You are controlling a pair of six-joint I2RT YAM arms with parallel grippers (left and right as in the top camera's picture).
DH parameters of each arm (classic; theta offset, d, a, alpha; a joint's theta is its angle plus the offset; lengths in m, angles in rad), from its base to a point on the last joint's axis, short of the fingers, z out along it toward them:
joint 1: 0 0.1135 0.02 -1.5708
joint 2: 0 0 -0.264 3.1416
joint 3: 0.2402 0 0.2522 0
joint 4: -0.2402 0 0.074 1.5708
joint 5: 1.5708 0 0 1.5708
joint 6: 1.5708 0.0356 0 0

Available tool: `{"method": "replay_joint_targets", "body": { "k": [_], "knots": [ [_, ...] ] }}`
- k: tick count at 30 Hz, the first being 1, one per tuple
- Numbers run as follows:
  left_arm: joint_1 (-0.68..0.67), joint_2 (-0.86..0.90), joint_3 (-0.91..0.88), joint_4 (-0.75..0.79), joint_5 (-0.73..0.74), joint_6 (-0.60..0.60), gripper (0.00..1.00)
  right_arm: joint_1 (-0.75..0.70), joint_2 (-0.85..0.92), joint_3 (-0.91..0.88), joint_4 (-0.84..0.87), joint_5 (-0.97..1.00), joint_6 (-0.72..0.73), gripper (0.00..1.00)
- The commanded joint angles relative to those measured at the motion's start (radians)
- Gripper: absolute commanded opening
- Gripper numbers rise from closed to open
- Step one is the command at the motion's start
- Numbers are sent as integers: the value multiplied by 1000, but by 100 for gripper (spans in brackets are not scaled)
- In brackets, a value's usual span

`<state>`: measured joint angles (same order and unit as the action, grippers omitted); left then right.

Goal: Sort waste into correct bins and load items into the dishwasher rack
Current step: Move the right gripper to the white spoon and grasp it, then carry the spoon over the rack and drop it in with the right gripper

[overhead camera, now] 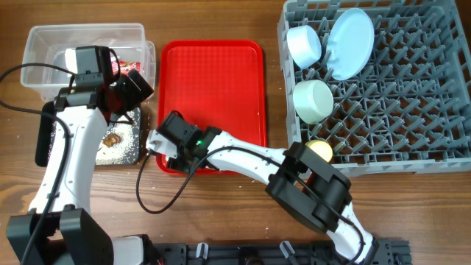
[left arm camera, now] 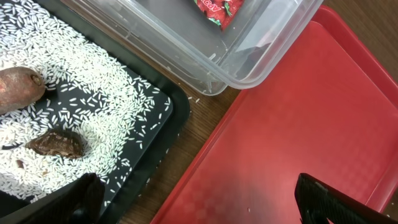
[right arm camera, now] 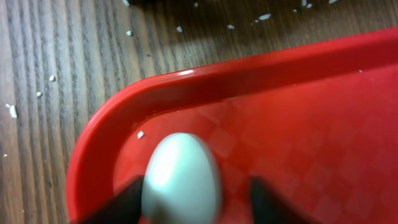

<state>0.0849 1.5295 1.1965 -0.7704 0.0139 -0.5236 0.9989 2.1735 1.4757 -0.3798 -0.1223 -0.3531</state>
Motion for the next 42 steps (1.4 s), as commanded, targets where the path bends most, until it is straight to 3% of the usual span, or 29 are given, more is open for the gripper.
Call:
{"method": "replay_joint_targets", "body": {
  "k": [1,6,10,12,18,22,26,28,30,35,42],
  "knots": [
    [-3,-10,16,-1,4,19,100,1,29,-12,7,98,35,22],
    [-3,-10,16,-1,4,19,100,-9,28,-9,14,186,143,18],
    [-3,-10,16,-1,4,19,100,-40,1,13,-16,213,235,4],
    [-3,-10,16,-1,4,19,100,-59,-36,23,-34,244,290,4],
    [-3,-10,16,-1,4,19,100,-168,-309,23,-42,266,417,4],
    [-3,-10,16,-1,4,19,100,-336,-618,23,-158,402,575,4],
    [-3,-10,16,-1,4,19,100,-665,-800,22,-374,571,795,4],
    [-3,-10,16,-1,4,19,100,-811,-792,17,-445,571,914,4],
    [-3,-10,16,-1,4,19,100,-968,-753,-16,-507,566,1133,4],
    [-3,-10,16,-1,4,19,100,-1112,-634,-74,-556,547,1474,4],
    [-3,-10,16,-1,4,19,100,-1138,-466,-81,-557,476,1542,4]
  ]
}}
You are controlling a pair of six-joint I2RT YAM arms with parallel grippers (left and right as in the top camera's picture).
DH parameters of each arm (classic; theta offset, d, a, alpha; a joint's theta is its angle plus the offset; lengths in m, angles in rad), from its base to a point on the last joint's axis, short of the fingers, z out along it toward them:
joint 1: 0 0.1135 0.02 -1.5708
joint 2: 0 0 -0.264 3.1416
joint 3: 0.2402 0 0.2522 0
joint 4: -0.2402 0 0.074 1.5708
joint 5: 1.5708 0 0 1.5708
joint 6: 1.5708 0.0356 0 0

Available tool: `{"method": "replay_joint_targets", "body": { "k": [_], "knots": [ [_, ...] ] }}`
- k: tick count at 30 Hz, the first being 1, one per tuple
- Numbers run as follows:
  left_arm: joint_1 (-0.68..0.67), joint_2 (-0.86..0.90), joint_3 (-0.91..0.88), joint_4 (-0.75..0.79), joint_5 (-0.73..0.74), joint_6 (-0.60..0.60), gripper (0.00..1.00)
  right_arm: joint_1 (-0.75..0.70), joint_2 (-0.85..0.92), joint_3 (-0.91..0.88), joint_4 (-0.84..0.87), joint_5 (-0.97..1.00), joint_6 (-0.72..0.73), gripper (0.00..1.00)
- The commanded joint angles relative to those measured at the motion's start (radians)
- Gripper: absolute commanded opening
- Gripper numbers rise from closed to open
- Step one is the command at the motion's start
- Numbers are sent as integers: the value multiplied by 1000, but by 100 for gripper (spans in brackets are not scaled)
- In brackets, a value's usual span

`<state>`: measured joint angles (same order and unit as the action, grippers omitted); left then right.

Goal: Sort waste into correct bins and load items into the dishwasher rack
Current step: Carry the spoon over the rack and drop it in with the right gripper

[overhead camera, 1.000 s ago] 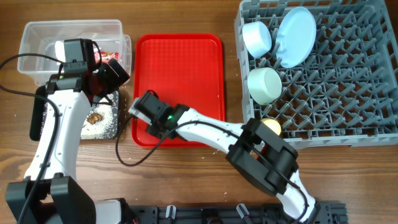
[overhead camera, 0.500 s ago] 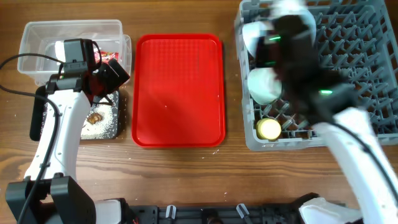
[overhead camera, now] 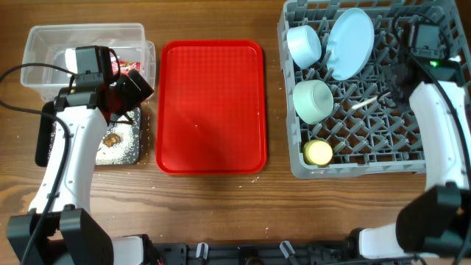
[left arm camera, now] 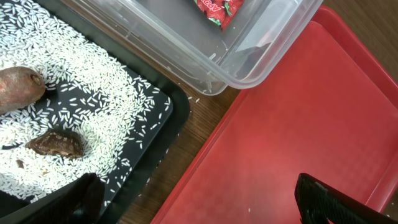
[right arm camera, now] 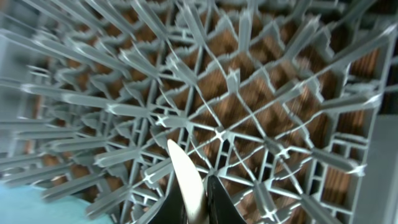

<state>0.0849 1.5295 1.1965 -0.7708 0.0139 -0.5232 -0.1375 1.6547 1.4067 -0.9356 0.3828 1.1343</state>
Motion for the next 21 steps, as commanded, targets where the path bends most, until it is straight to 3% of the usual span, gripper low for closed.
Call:
{"method": "replay_joint_targets", "body": {
  "k": [1,2,10,13,16,17,21],
  "knots": [
    [-3,-10,16,0,4,19,100,-2,58,-12,0,-34,55,62],
    [-3,-10,16,0,4,19,100,-2,58,-12,0,-32,53,100],
    [-3,-10,16,0,4,19,100,0,-118,-12,-27,-39,-105,100],
    [-3,-10,16,0,4,19,100,7,-345,-12,-23,-182,-394,100],
    [-3,-10,16,0,4,19,100,28,-571,-12,-48,-631,-889,100],
    [-3,-10,16,0,4,19,100,28,-641,-12,-68,-731,-969,99],
    [-3,-10,16,0,4,19,100,28,-830,-12,-72,-754,-975,100]
  ]
}}
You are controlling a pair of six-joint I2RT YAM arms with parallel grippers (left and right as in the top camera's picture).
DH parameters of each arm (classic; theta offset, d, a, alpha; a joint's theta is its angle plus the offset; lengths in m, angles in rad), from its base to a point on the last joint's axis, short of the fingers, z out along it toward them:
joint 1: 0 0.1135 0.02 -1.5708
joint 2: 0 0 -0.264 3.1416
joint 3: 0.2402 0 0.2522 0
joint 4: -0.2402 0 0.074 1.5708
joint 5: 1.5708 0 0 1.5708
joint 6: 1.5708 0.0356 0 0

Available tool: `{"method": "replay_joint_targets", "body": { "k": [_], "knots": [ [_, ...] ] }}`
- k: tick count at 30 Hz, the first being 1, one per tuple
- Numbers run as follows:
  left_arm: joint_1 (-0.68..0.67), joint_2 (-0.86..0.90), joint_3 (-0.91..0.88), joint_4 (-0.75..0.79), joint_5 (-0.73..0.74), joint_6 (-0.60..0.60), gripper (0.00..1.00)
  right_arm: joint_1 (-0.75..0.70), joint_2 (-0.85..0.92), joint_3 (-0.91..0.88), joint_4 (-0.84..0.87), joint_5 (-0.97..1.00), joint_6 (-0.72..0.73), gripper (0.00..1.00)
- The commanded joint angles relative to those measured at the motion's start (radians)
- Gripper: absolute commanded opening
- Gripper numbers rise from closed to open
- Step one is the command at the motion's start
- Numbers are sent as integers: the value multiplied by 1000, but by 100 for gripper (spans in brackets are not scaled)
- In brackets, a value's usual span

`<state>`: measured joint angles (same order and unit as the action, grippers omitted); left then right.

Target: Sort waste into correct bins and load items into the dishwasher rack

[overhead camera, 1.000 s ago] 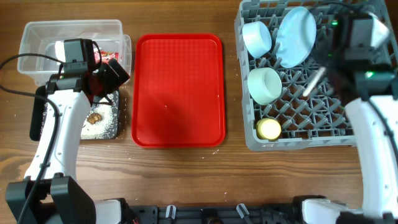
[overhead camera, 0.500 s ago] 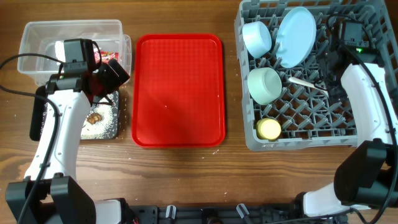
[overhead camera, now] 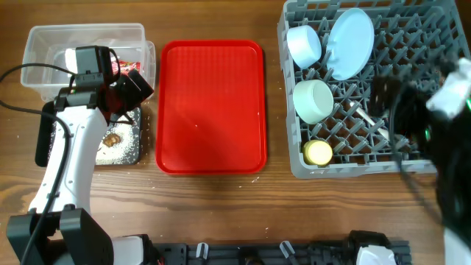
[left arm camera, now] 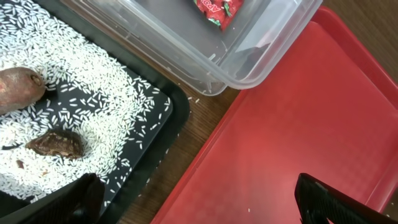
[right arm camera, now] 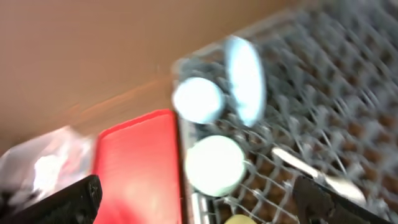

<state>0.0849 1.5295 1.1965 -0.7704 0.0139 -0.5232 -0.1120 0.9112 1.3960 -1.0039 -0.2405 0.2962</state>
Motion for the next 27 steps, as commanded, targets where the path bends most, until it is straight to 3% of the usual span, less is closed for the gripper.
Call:
{"method": "replay_joint_targets", "body": {
  "k": [1,9,13,21,27],
  "knots": [
    [-3,-10,16,-1,4,19,100,3,-119,-1,-4,-130,-137,100],
    [-3,-10,16,-1,4,19,100,2,-190,-2,-91,48,-140,100],
    [-3,-10,16,-1,4,19,100,3,-216,-136,85,116,-167,100],
    [-3,-10,16,-1,4,19,100,4,-592,-907,706,29,-162,100],
    [-3,-10,16,-1,4,19,100,80,-836,-1261,915,23,-162,100]
  ]
}}
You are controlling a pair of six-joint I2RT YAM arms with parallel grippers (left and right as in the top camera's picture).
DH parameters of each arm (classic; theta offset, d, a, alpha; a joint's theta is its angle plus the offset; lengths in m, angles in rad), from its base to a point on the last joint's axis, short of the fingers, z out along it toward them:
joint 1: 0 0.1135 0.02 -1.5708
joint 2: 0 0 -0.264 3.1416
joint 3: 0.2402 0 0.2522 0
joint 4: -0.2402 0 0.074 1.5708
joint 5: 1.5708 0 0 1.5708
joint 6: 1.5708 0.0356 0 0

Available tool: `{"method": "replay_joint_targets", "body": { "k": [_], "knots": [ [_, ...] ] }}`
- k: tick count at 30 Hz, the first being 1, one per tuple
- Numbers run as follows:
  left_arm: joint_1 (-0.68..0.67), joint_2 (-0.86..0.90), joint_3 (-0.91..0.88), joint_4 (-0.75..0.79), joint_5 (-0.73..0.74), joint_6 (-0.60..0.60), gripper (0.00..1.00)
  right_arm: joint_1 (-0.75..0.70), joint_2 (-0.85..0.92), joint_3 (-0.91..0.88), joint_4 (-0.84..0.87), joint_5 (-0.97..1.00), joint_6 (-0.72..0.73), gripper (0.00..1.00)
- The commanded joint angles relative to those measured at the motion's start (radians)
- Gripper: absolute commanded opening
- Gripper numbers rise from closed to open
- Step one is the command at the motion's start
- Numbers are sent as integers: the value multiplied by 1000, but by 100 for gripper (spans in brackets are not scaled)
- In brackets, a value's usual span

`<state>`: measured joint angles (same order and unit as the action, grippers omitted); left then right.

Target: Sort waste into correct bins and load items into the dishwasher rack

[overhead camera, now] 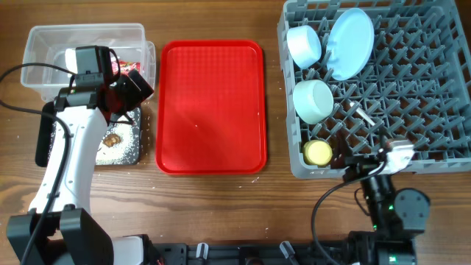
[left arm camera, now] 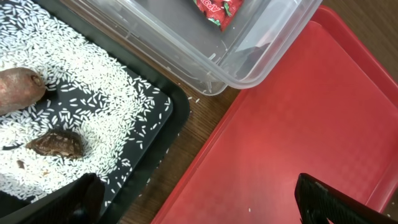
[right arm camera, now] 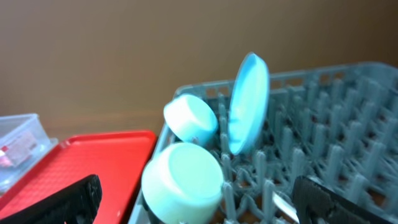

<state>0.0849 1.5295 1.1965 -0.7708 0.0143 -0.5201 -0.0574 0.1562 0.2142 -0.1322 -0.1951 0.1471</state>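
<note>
The grey dishwasher rack [overhead camera: 441,110] holds two pale cups [overhead camera: 312,100], a light blue plate [overhead camera: 350,42], a yellow item [overhead camera: 319,152] and a white spoon [overhead camera: 360,114]. In the right wrist view the cups [right arm camera: 183,177], the plate [right arm camera: 249,102] and the spoon [right arm camera: 281,203] show from the front. My right gripper [overhead camera: 362,163] stands open in front of the rack, holding nothing. The red tray [overhead camera: 213,110] is bare. My left gripper [overhead camera: 125,92] hangs open over the gap between the black tray and the red tray [left arm camera: 298,124].
A clear plastic bin [overhead camera: 44,44] with a red wrapper [left arm camera: 214,12] stands at the far left. Beside it is a black tray [left arm camera: 155,106] strewn with rice and brown food scraps [left arm camera: 56,143]. Rice grains lie on the wood.
My right arm was blurred over the right side of the rack; now it sits low at the table's front edge, facing the rack. The left arm has not moved.
My right gripper was around the white spoon at the red tray's near left corner. Then it held the spoon over the rack. After that the spoon lay in the rack and the gripper was open, and now the arm is drawn back.
</note>
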Motion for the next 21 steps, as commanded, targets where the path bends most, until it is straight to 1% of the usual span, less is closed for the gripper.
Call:
{"method": "replay_joint_targets", "body": {
  "k": [1,4,7,9,21],
  "knots": [
    [-3,-10,16,0,3,16,100,32,-109,-112,54,-23,-13,100],
    [-3,-10,16,0,3,16,100,40,-153,-179,82,-22,-14,100],
    [-3,-10,16,0,3,16,100,40,-153,-188,106,-20,-15,100],
    [-3,-10,16,0,4,16,100,40,-153,-211,155,-24,-9,100],
    [-3,-10,16,0,3,16,100,40,-152,-209,153,-23,-9,100]
  ]
}}
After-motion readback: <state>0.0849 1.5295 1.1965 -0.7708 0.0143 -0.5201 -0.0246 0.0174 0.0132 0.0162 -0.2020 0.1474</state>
